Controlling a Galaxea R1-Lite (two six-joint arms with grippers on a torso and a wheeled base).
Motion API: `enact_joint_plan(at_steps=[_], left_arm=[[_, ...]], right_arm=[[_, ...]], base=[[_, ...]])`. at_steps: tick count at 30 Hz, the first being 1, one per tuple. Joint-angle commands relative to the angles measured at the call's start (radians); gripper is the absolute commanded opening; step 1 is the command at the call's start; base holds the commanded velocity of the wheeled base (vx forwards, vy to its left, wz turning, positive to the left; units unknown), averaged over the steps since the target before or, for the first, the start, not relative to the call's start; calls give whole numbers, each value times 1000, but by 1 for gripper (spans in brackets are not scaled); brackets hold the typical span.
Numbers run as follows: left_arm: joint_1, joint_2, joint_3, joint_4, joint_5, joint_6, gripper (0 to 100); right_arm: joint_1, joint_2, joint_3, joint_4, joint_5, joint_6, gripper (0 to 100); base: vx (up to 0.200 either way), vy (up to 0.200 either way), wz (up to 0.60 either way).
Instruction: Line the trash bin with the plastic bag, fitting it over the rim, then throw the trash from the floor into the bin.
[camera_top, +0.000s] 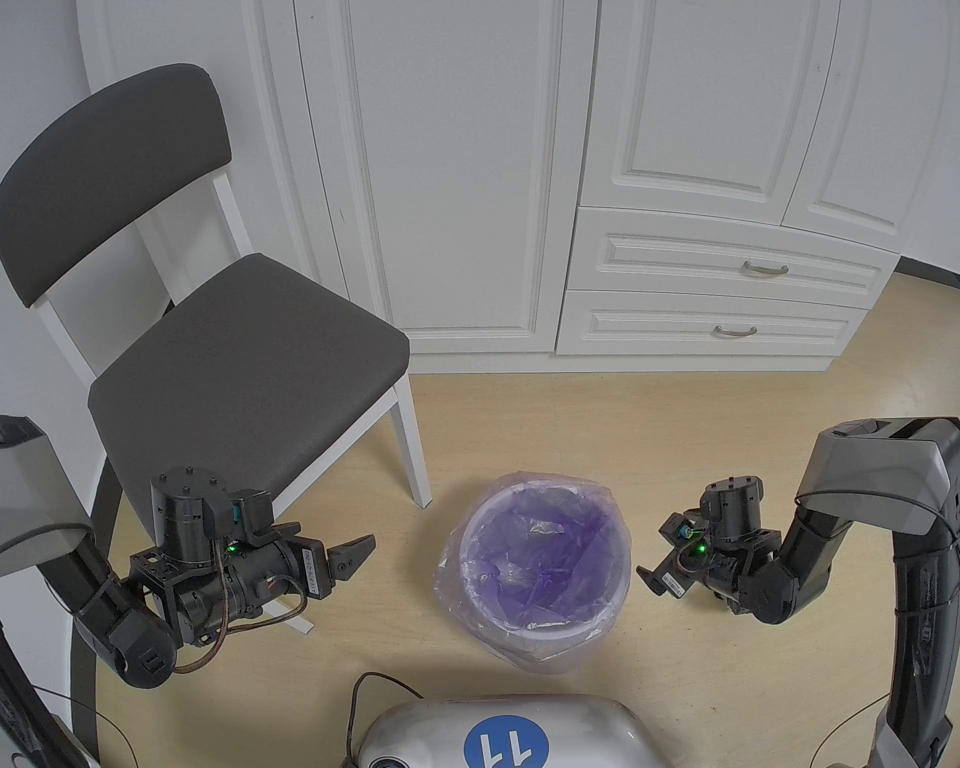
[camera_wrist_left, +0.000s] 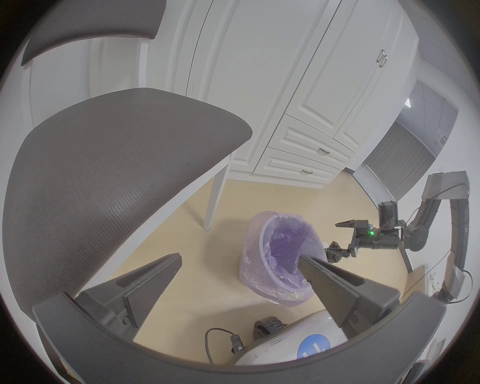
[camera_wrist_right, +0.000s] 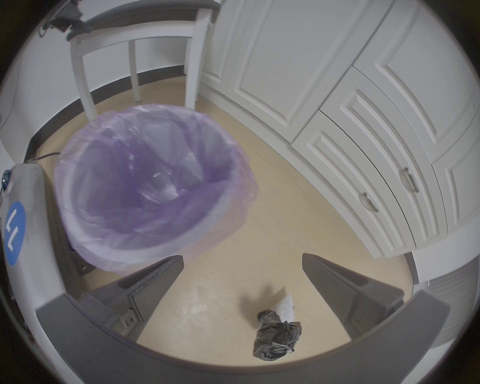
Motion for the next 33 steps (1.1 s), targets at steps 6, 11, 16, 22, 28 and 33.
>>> enact_joint_plan(at_steps=[6,11,16,22,28,33], left_arm=[[-7,46,4,-40,2,1,100],[-9,84,18,-108,2,-1,100],[-10,89,19,-125,2,-2,100],[-10,88,19,-126,2,-2,100],[-10,81,22,-126,2,-1,100],[-12,91,27,-154,2,-2,100]], right_arm=[[-36,186,-235,90,20,127,100],[-37,188,-322,220,44,257,100],[-51,213,-430,297,73,365,100],[-69,259,-565,343,75,469,100],[-99,325,-707,397,84,523,100],[-103,357,-758,415,159,615,100]], base=[[0,0,0],[0,0,0],[0,0,0],[0,0,0],[0,0,0],[0,0,0]])
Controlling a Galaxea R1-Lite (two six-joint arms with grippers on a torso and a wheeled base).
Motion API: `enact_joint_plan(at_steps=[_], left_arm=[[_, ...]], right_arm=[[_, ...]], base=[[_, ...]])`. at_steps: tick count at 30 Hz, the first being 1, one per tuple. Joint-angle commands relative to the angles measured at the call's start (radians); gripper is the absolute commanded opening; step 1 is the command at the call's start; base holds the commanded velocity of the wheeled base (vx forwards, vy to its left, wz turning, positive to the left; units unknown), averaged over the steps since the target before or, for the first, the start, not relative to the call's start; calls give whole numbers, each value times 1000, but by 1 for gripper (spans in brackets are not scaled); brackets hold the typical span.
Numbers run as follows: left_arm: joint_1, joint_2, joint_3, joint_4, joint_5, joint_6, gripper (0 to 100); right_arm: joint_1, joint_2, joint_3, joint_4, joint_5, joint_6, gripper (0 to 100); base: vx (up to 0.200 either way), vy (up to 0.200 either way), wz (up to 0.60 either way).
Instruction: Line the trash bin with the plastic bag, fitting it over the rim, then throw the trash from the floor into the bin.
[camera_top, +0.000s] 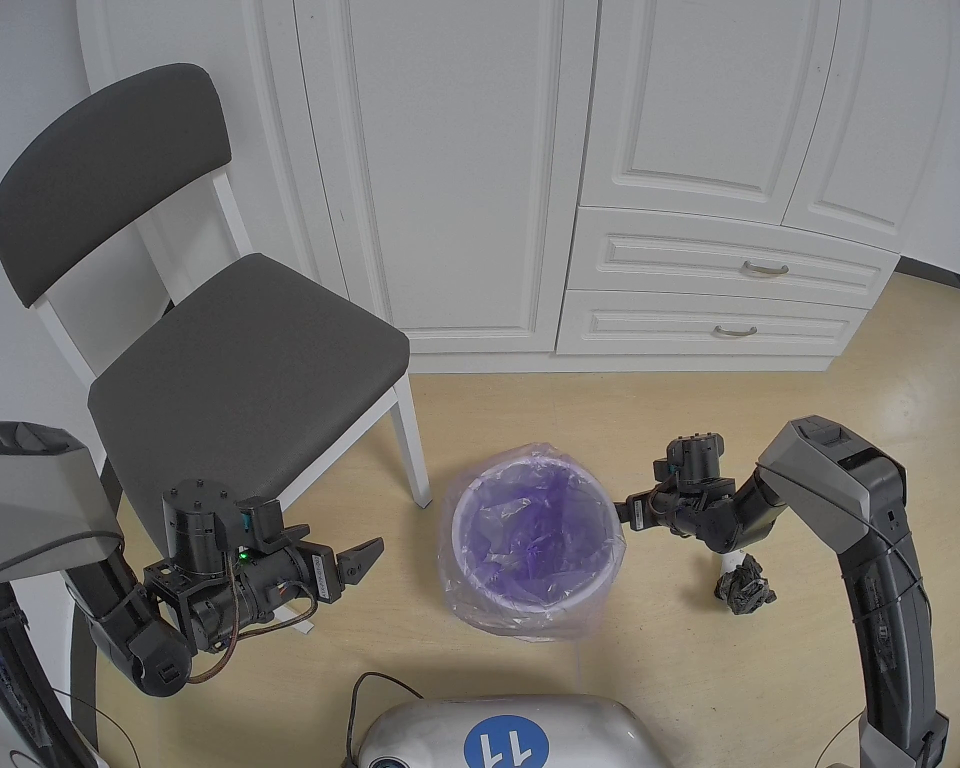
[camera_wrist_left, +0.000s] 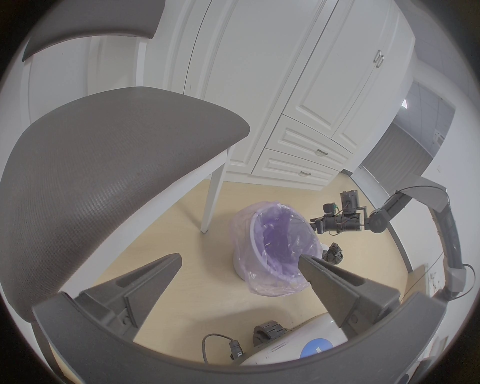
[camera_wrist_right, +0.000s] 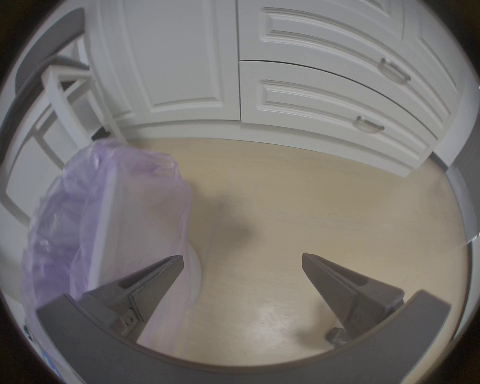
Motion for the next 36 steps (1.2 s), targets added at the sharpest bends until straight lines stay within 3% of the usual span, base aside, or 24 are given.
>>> enact_joint_plan(at_steps=[1,10,13,18,22,26,31,36], left_arm=[[-1,10,5,-21,0,-1,100],[-1,13,19,-28,-2,-1,100],[-1,13,22,-28,-2,0,100],[-10,21,22,-28,0,2,100],[-13,22,22,-28,0,0,100],[-12,24,20,-28,0,2,100],[-12,47,8,-29,0,2,100],[-9,82,16,-89,0,0,100]], right_arm=[[-10,59,-47,12,54,50,100],[-46,-10,0,18,55,16,100],[-107,-131,150,73,83,-187,100],[-138,-199,304,113,268,-454,100],[-101,-206,356,113,319,-532,100],[-78,-206,335,124,344,-575,100],[-1,-142,229,130,357,-546,100],[20,-78,123,184,357,-540,100]], base=[[0,0,0],[0,0,0],[0,0,0],[0,0,0],[0,0,0],[0,0,0],[0,0,0],[0,0,0]])
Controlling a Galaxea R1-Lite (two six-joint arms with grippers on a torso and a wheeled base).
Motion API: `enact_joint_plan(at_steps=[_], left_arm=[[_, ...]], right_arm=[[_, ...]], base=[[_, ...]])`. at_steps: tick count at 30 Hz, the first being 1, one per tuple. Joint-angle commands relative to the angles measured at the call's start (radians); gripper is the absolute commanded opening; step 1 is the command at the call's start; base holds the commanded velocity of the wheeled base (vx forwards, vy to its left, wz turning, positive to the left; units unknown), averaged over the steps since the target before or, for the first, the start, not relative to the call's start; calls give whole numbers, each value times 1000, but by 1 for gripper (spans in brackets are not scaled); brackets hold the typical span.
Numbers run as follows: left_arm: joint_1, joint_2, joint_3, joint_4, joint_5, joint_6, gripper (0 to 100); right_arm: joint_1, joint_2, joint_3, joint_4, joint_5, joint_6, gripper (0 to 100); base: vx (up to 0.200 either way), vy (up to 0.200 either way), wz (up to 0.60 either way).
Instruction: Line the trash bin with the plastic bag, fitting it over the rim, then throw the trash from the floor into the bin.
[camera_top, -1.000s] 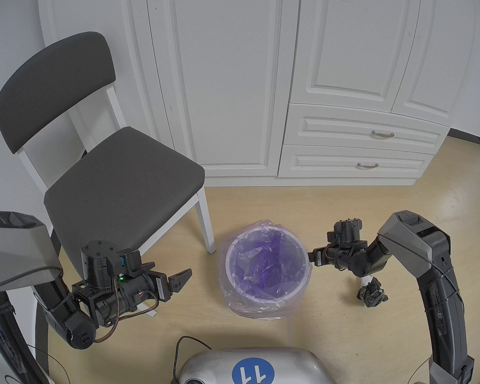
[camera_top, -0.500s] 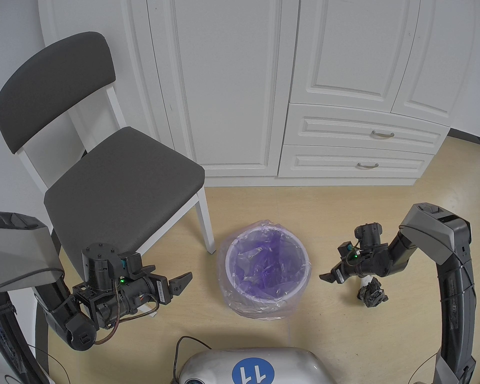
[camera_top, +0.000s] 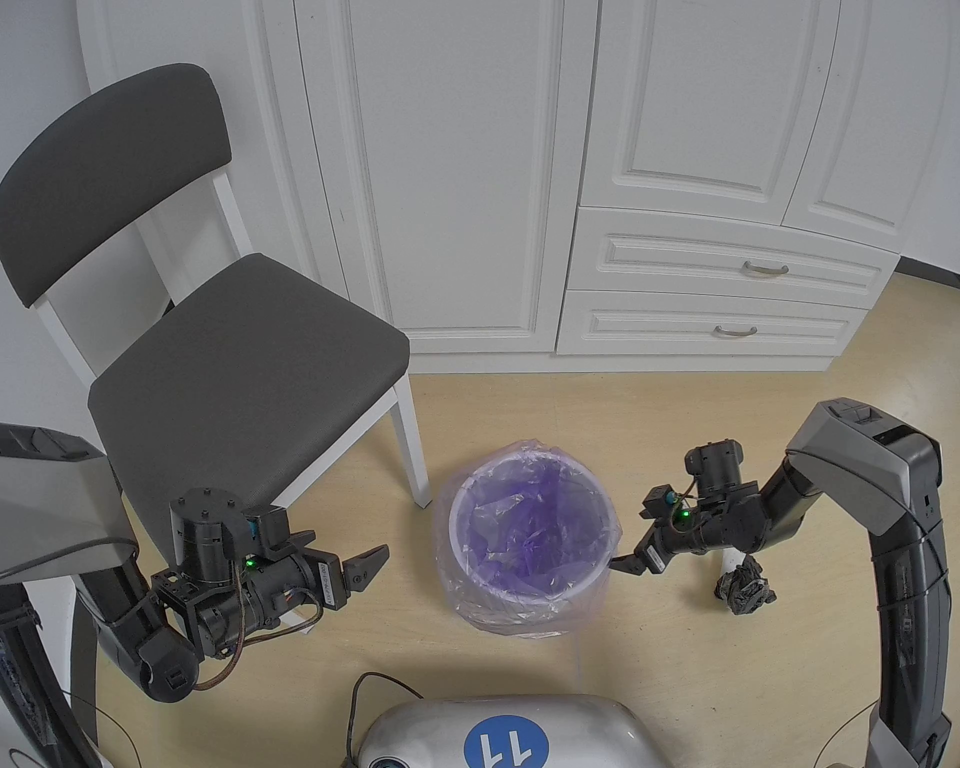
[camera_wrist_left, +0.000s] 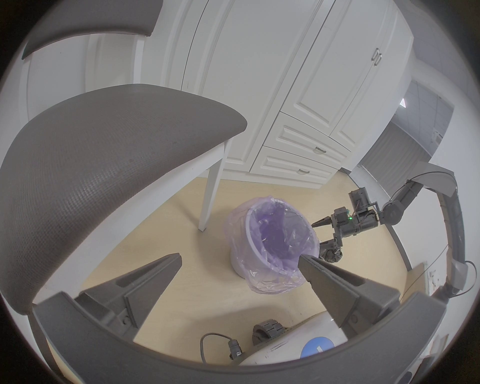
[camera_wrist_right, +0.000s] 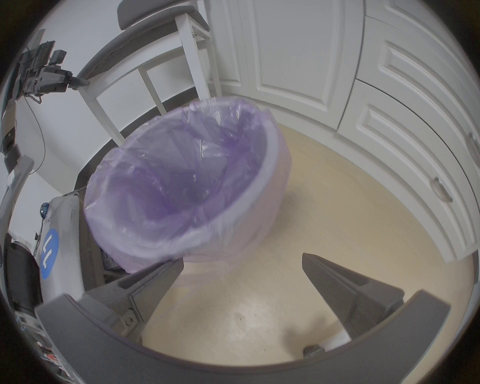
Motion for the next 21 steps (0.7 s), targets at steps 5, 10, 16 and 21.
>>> enact_joint_plan(at_steps=[5,10,16,21], left_arm=[[8,85,14,-97,0,30,100],[3,105,26,-139,0,33,100],[1,110,34,-152,0,33,100],[-5,119,43,-156,-2,36,100]], right_arm=[[17,75,-157,133,28,9,100],[-4,103,-221,144,91,7,100],[-23,155,-373,271,109,-5,100],[-38,219,-502,356,261,-46,100]], base=[[0,0,0],[0,0,0],[0,0,0],[0,0,0]])
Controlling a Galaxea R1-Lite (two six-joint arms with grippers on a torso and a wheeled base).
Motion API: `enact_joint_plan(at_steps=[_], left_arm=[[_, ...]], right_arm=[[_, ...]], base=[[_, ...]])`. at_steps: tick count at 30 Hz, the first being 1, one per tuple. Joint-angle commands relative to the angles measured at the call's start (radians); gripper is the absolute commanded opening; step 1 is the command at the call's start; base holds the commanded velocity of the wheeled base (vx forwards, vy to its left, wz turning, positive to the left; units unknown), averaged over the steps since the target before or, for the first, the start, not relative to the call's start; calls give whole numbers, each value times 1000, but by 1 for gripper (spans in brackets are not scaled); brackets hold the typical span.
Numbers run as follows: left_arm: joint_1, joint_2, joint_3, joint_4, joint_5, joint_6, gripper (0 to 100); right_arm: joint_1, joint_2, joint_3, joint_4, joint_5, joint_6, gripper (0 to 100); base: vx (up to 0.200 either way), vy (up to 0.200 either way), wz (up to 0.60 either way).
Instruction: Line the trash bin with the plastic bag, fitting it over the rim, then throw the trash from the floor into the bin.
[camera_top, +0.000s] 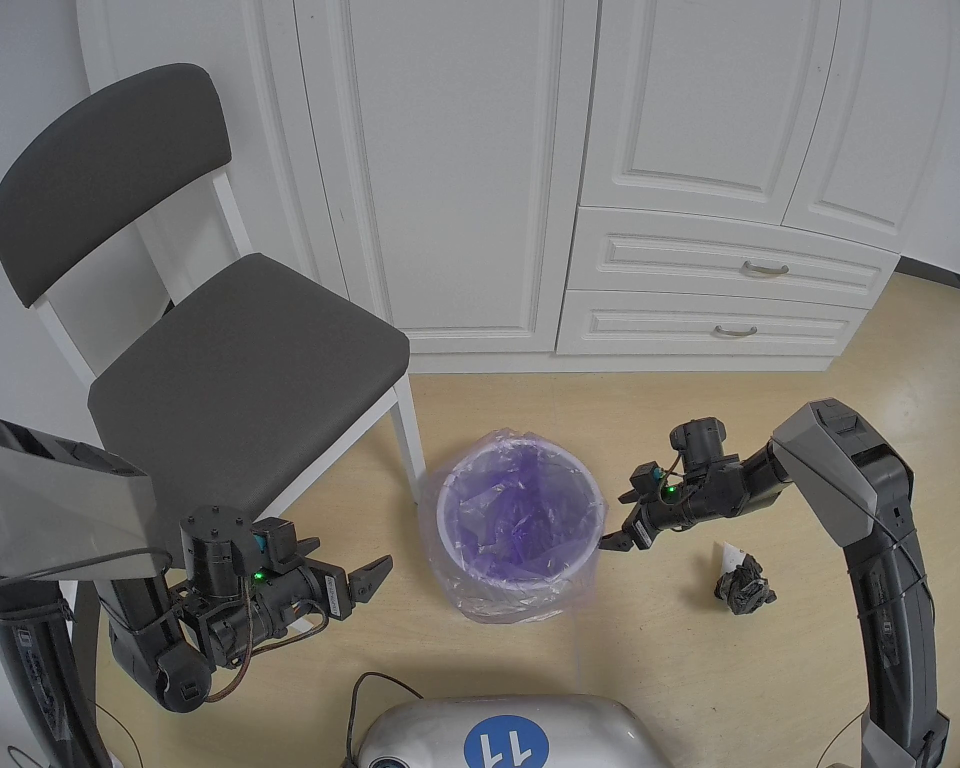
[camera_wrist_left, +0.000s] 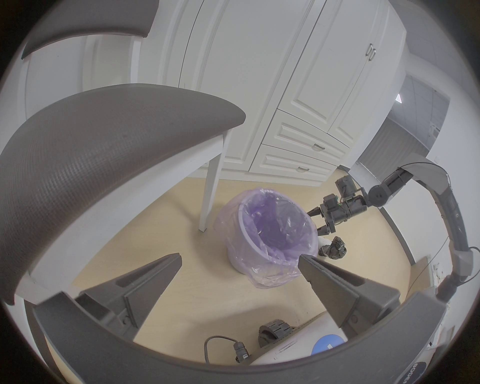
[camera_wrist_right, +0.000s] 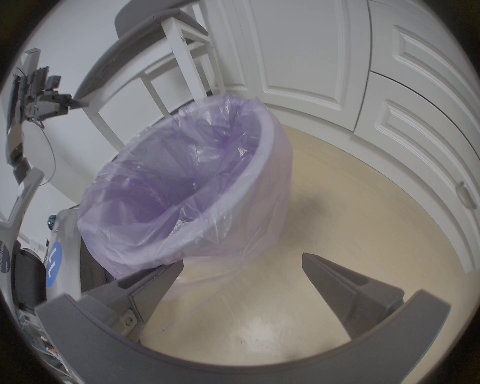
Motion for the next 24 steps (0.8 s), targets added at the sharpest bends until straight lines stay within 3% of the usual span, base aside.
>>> enact_joint_plan(at_steps=[1,9,14,24], left_arm=[[-8,21,11,-10,-2,2,100],[-11,79,19,-58,-2,25,100],[-11,81,19,-58,-2,30,100],[-16,101,13,-59,-2,31,100]], right_arm=[[-17,73,-103,66,107,-39,100],[-17,79,-166,200,107,-95,100],[-14,108,-275,370,107,-142,100],[-5,176,-367,373,133,-147,100]], base=[[0,0,0],[0,0,0],[0,0,0],[0,0,0]])
